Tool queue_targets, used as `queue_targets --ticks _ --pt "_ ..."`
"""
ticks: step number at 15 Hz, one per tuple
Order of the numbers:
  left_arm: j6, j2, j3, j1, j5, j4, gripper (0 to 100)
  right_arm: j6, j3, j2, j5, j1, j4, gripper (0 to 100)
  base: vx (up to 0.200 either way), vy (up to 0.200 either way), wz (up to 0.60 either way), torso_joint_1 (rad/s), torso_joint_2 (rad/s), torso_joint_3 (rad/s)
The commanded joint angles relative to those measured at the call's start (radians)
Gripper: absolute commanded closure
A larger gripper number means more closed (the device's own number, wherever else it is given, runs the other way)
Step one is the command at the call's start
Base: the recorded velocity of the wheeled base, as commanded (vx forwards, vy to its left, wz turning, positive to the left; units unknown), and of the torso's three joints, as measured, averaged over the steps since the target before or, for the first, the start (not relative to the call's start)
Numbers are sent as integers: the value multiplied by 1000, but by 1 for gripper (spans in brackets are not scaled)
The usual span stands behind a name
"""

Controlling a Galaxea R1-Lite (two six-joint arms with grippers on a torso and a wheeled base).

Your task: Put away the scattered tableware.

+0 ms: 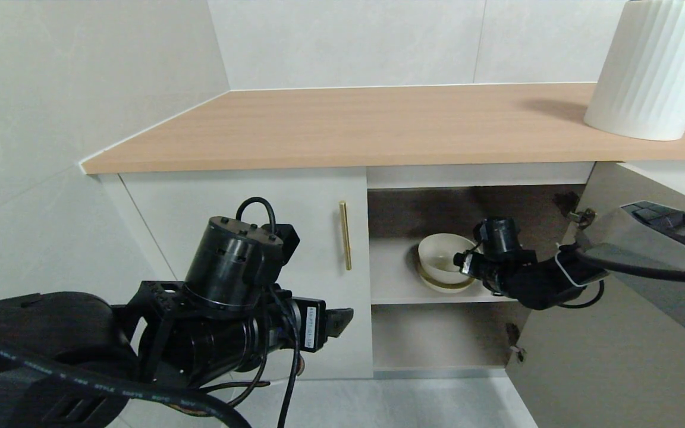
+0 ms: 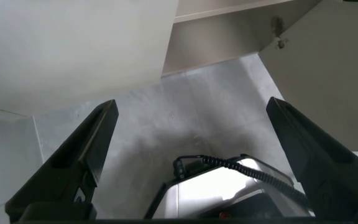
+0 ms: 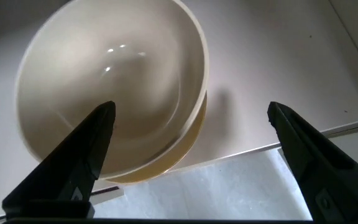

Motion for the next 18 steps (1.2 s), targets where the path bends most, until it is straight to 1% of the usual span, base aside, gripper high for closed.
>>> queue_targets --ticks 1,2,3,4,5,6,7,8,10,11,12,13,14,15,16,18 --pt "15 -24 15 -1 -1 -1 0 -1 57 -78 5 15 1 0 0 0 0 0 0 0" --pt "28 -35 20 -1 -1 -1 0 -1 79 -98 6 23 3 0 0 0 0 0 0 0" --pt "80 -75 47 -1 -1 1 0 -1 163 -189 20 49 38 0 0 0 0 0 0 0" --pt "101 -91 58 0 -1 1 0 -1 181 -230 28 55 75 0 0 0 0 0 0 0" --pt "144 -139 78 0 -1 1 0 3 198 -335 51 55 196 0 0 0 0 0 0 0" --pt "149 -185 86 0 -3 4 0 6 200 -420 88 55 299 0 0 0 0 0 0 0" --pt "146 -228 90 6 -1 8 0 20 211 -488 126 55 377 0 0 0 0 0 0 0" --pt "147 -272 103 25 -1 14 0 38 241 -545 149 55 422 0 0 0 0 0 0 0" --pt "150 -348 123 40 -1 36 0 35 336 -643 154 50 435 0 0 0 0 0 0 0" --pt "152 -384 133 58 -6 73 0 31 389 -707 158 50 437 0 0 0 0 0 0 0" --pt "152 -420 133 84 -6 113 0 -6 438 -773 161 52 437 0 0 0 0 0 0 0" --pt "152 -437 133 94 -7 125 0 -29 453 -801 163 52 439 0 0 0 0 0 0 0" --pt "152 -483 135 138 -10 151 0 -70 488 -890 163 61 483 0 0 0 0 0 0 0" --pt "150 -507 147 158 -14 169 0 -74 491 -953 164 86 555 0 0 0 0 0 0 0" --pt "150 -516 159 160 -17 180 0 -70 499 -1008 167 104 615 0 0 0 0 0 0 0" --pt "150 -532 193 160 -18 182 0 -75 511 -1029 180 138 641 0 0 0 0 0 0 0"
